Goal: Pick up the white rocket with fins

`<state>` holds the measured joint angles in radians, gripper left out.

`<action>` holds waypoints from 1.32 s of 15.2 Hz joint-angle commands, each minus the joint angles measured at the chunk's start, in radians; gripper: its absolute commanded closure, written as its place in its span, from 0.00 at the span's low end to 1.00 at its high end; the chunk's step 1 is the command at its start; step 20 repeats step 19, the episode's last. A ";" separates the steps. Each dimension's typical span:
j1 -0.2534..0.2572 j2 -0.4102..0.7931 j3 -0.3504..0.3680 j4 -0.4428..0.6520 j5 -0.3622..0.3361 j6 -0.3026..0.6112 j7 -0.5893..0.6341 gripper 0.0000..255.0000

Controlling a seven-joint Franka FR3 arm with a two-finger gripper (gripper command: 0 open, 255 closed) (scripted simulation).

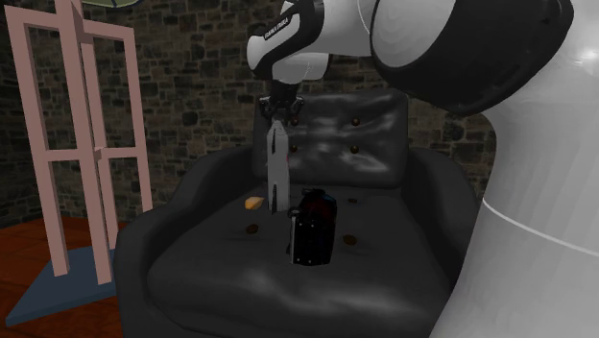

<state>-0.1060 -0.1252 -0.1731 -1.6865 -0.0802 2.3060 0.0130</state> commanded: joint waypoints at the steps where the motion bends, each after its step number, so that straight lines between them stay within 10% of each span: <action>1: 0.000 0.001 0.000 -0.001 0.000 0.000 0.000 1.00; 20: -0.001 0.090 -0.007 0.316 0.031 -0.228 -0.026 1.00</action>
